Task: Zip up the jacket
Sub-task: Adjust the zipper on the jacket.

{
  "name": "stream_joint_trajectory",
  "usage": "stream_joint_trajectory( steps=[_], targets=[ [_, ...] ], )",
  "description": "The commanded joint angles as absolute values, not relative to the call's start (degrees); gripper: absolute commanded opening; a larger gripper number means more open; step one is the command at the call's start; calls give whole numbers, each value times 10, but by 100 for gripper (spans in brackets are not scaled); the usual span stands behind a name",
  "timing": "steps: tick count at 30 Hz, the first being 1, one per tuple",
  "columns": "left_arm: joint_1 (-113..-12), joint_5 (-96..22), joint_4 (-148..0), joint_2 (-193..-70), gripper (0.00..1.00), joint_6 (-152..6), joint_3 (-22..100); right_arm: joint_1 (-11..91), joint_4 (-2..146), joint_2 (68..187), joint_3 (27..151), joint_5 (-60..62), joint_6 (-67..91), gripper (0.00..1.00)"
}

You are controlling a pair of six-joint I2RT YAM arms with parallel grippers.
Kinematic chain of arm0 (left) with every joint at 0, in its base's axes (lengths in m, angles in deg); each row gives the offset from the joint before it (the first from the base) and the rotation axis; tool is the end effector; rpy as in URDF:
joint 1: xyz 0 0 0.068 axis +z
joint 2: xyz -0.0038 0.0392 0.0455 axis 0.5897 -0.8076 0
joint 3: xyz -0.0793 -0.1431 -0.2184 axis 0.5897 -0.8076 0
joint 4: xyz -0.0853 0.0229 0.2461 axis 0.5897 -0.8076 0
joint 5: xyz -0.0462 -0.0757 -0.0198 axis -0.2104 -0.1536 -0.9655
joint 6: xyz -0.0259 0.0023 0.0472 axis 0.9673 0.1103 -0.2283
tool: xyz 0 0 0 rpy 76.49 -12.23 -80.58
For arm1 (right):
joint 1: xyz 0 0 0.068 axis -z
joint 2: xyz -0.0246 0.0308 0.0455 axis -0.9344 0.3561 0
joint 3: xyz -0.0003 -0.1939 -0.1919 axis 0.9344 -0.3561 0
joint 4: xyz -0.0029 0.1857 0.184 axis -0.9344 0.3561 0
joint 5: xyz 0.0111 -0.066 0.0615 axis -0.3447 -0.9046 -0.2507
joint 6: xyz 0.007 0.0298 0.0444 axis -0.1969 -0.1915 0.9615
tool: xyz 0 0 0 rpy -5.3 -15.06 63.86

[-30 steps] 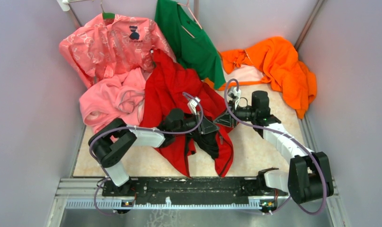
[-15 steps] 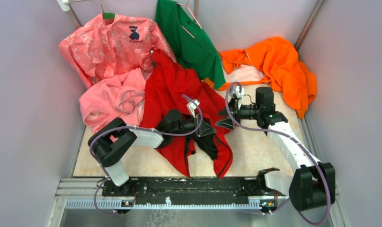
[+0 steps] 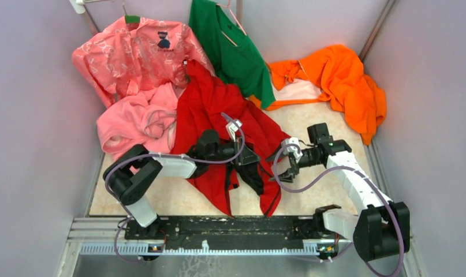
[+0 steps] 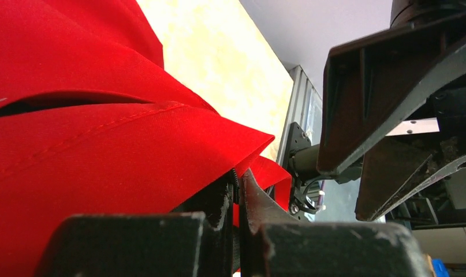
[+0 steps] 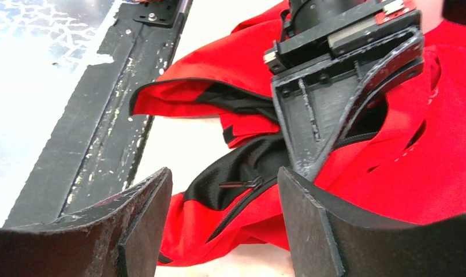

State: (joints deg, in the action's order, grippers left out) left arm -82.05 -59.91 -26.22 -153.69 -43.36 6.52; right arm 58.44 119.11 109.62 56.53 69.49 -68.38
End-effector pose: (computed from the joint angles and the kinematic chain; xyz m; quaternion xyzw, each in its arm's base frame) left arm 0.2230 -0.2567 0.1829 0.2033 0.7224 -0.5814 0.3143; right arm 0.1726 0.0679 0.2449 -0.6064 0.4930 0.4369 0.4454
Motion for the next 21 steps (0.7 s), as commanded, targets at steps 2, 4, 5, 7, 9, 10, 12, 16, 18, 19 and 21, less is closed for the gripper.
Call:
stream_joint_trajectory(
  steps=[2, 4, 5, 7, 9, 10, 12, 16, 18, 19, 21],
  targets=[
    [-818, -561, -266, -1512, 0, -460, 89, 585, 1229, 1089, 557, 753, -742, 61],
    [-818, -548, -266, -1512, 0, -463, 93, 586, 1232, 1088, 554, 764, -717, 53],
    [-818, -541, -264, -1512, 0, -465, 95, 585, 1234, 1088, 553, 768, -704, 50],
    [-818, -527, -260, -1511, 0, -467, 98, 586, 1229, 1087, 545, 775, -668, 47],
    [-818, -515, -257, -1514, 0, -471, 105, 585, 1190, 1083, 529, 778, -598, 45],
    [-818, -508, -257, -1515, 0, -473, 109, 586, 1145, 1078, 519, 776, -531, 43],
    [-818, -494, -255, -1518, 0, -477, 116, 586, 1024, 1076, 499, 762, -370, 39],
    [-818, -465, -249, -1520, 0, -483, 122, 586, 858, 1089, 480, 694, -142, 37],
    [-818, -451, -247, -1521, 0, -490, 126, 586, 843, 1092, 476, 692, -116, 36],
    [-818, -438, -248, -1522, 0, -493, 127, 587, 837, 1093, 473, 695, -107, 37],
    [-818, -424, -247, -1523, 0, -501, 130, 587, 824, 1092, 467, 691, -83, 36]
  ],
)
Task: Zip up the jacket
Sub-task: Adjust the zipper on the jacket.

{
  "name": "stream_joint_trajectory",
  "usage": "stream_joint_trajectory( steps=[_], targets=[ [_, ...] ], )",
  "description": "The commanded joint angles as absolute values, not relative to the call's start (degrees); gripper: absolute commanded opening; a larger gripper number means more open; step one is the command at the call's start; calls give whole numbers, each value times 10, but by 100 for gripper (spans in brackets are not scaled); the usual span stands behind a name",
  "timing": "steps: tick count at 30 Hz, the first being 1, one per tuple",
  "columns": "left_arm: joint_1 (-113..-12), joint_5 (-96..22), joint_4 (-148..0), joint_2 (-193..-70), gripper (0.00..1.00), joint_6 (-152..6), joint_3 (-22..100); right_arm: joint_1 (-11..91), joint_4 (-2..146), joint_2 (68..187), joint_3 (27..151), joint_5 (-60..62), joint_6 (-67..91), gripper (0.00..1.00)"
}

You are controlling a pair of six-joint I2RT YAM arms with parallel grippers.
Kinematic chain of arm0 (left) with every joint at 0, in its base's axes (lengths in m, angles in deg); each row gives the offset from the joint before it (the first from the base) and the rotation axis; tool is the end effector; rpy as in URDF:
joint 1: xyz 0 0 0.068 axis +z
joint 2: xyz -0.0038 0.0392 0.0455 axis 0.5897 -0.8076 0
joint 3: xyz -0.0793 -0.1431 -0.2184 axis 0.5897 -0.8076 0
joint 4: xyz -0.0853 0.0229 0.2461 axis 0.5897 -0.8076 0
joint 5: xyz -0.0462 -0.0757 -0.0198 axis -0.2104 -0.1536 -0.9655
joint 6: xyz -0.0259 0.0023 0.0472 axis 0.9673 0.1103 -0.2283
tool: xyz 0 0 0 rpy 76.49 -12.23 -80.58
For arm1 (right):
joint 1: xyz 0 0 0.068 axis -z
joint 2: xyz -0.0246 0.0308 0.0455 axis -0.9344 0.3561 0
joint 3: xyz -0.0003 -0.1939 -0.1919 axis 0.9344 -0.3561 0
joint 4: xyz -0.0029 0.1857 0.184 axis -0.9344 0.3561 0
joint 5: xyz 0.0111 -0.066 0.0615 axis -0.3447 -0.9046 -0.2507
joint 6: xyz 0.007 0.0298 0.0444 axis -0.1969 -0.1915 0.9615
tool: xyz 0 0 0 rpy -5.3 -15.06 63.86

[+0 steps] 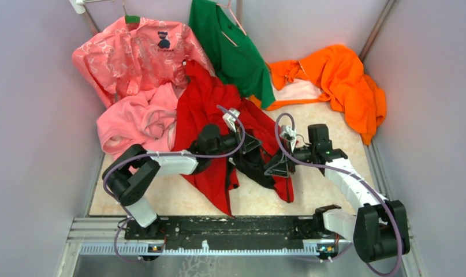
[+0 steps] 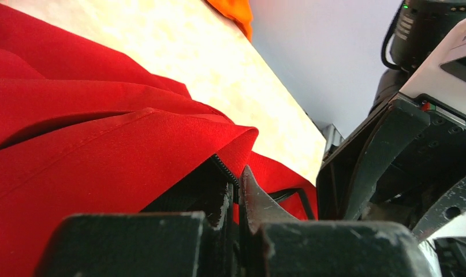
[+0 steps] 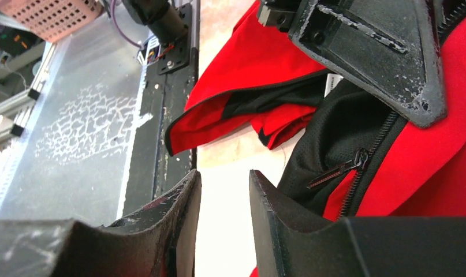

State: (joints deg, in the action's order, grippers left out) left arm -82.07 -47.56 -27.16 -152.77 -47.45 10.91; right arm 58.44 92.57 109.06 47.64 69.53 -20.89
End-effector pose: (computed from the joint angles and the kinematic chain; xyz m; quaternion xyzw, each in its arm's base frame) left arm 0.2387 -0.2631 0.2085 0.1647 0.7119 -0.5360 0.4227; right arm 0.1857 0.0704 0.2213 -0.4353 0.6334 0.5372 0.3474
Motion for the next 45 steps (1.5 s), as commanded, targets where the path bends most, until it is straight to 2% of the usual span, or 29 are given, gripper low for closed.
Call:
stream_joint_trajectory(
  steps=[1, 9, 15, 22, 31, 35, 45],
  targets=[
    [-818, -417, -246, -1523, 0, -503, 132, 589, 817, 1091, 464, 681, -71, 37],
    [-818, -392, -270, -1517, 0, -496, 148, 596, 752, 1094, 445, 591, 29, 39],
    [-819, -396, -288, -1513, 0, -465, 156, 596, 658, 1097, 432, 531, 161, 42],
    [-824, -395, -293, -1503, 0, -449, 156, 596, 608, 1103, 425, 481, 255, 42],
    [-829, -387, -307, -1497, 0, -448, 160, 596, 603, 1105, 423, 457, 267, 34],
    [-829, -379, -311, -1493, 0, -450, 161, 596, 625, 1106, 424, 434, 252, 36],
    [-830, -384, -311, -1495, 0, -431, 169, 596, 569, 1111, 402, 413, 260, 38]
  ],
)
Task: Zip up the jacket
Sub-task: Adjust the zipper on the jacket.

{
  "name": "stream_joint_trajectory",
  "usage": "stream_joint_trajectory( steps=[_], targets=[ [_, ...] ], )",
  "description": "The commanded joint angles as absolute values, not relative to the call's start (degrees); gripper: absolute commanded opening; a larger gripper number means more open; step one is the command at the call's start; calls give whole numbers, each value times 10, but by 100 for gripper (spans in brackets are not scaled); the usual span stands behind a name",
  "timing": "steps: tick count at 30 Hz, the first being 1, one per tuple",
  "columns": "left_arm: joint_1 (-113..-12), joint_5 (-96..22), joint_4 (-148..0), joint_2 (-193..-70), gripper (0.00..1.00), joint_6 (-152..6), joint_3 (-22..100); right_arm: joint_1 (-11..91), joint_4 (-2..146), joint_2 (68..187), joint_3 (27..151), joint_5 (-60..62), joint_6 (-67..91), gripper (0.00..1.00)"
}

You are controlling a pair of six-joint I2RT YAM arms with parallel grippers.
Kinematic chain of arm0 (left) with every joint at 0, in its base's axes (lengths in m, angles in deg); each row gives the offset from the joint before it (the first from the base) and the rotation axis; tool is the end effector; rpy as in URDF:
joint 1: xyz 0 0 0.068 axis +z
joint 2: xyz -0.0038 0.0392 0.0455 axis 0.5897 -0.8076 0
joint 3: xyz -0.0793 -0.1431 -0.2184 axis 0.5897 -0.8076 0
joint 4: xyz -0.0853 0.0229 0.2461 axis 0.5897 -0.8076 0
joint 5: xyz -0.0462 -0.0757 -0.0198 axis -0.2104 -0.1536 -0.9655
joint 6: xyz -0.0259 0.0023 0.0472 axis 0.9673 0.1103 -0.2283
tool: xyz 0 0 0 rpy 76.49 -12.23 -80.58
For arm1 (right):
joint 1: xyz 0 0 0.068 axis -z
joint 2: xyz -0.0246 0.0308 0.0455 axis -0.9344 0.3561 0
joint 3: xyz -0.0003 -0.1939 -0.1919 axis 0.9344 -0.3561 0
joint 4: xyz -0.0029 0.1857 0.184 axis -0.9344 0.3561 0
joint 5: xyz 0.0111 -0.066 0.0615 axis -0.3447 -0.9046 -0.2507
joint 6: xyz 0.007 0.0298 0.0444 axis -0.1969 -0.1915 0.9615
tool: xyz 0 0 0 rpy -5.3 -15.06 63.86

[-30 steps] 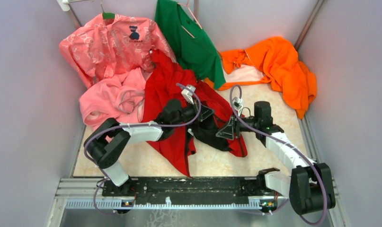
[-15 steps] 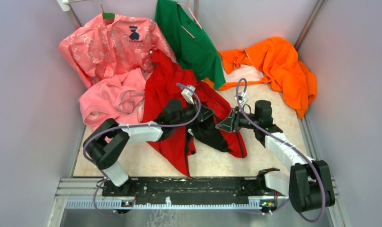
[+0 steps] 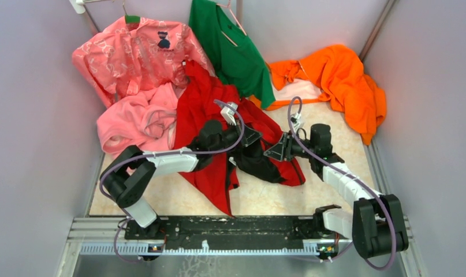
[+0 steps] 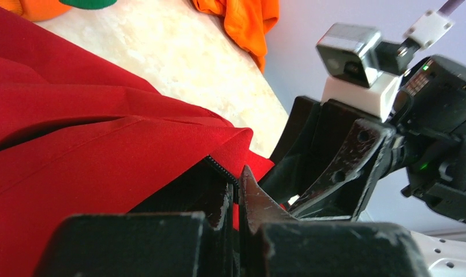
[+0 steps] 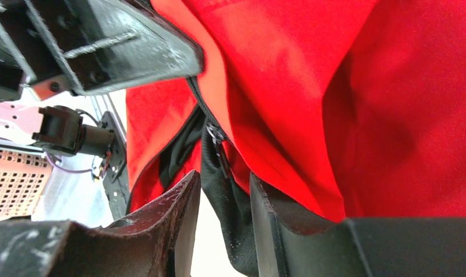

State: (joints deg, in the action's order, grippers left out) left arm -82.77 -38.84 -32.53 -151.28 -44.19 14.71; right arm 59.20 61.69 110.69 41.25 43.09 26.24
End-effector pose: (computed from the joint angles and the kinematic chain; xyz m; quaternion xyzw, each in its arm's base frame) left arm 0.2450 -0.2684 0.2277 0.0978 0.7256 -0.5145 0.4464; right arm 0.2161 0.0656 0.2105 -0.1448 0.7898 0.4724 0.3636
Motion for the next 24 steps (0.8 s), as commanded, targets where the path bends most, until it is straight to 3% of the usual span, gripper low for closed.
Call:
stream_joint_trajectory(
  steps=[1, 10, 15, 24],
  targets=[
    [-830, -384, -310, -1497, 0, -429, 169, 596, 558, 1111, 398, 417, 261, 38],
    [-834, -390, -305, -1497, 0, -418, 171, 596, 411, 1118, 360, 447, 311, 37],
    [-836, -395, -302, -1498, 0, -412, 172, 596, 400, 1118, 358, 436, 315, 33],
    [-839, -395, -302, -1494, 0, -413, 170, 596, 414, 1113, 365, 432, 296, 7]
  ],
)
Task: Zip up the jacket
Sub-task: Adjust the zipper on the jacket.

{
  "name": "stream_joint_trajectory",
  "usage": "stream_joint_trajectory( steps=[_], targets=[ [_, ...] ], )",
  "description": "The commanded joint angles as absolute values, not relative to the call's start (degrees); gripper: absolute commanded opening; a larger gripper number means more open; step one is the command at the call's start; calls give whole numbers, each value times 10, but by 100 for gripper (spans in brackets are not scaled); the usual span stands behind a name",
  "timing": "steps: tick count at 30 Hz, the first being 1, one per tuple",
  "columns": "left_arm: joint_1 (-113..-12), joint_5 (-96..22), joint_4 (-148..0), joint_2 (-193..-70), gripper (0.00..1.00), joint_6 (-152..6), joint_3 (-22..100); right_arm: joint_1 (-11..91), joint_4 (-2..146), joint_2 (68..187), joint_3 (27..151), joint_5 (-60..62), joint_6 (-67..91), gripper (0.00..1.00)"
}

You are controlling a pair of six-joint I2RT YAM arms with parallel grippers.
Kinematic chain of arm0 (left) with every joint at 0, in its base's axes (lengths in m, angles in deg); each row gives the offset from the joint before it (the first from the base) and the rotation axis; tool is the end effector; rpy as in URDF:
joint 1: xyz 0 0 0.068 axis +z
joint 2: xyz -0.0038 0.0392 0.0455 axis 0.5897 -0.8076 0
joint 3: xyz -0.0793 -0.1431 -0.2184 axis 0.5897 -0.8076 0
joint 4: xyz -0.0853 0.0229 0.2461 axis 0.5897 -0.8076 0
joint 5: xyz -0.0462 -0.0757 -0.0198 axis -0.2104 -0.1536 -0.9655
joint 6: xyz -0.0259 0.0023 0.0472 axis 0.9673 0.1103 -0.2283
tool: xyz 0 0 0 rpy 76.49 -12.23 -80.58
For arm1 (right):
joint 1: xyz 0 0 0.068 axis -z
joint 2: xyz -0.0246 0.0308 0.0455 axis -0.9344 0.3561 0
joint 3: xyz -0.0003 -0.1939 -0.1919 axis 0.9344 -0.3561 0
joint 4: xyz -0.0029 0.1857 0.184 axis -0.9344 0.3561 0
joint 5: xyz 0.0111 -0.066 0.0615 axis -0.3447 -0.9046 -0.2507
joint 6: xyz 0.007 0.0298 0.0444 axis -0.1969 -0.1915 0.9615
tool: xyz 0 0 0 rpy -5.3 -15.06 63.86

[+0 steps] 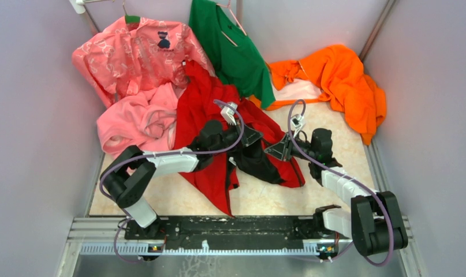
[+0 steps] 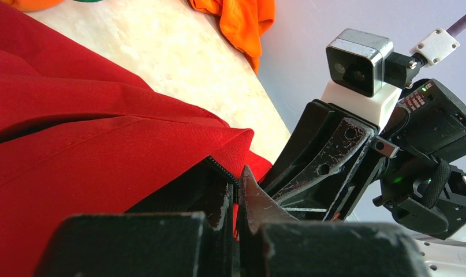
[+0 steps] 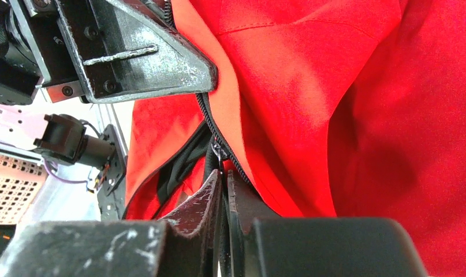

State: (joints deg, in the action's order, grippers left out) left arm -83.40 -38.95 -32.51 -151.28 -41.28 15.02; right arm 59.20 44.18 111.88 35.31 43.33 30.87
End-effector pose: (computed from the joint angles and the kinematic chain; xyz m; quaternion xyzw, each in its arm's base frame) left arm 0.2425 -0.2717 0.2295 0.0841 0.7253 -0.5298 0.4314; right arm 0.2136 0.0652 0.2011 -0.1515 0.7529 0.4883 0.4144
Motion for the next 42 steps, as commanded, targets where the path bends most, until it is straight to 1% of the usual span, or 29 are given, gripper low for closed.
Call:
stream_joint_trajectory(
  steps=[1, 6, 13, 23, 28, 32, 38, 42],
  targets=[
    [-839, -395, -303, -1493, 0, -414, 169, 596, 418, 1112, 367, 434, 293, 5],
    [-838, -385, -312, -1481, 0, -438, 162, 596, 464, 1104, 384, 437, 261, 0],
    [-838, -356, -324, -1459, 0, -509, 141, 596, 565, 1095, 423, 469, 183, 0],
    [-838, -336, -260, -1467, 0, -625, 110, 597, 670, 1089, 470, 571, 126, 0],
    [-838, -311, -242, -1464, 0, -662, 101, 597, 806, 1107, 511, 593, -4, 0],
    [-838, -294, -236, -1459, 0, -698, 100, 597, 886, 1140, 544, 584, -57, 0],
    [-838, -238, -177, -1448, 0, -778, 74, 597, 907, 1159, 551, 577, -57, 0],
    [-838, -221, -131, -1446, 0, -826, 58, 597, 912, 1170, 553, 576, -51, 0]
  ],
)
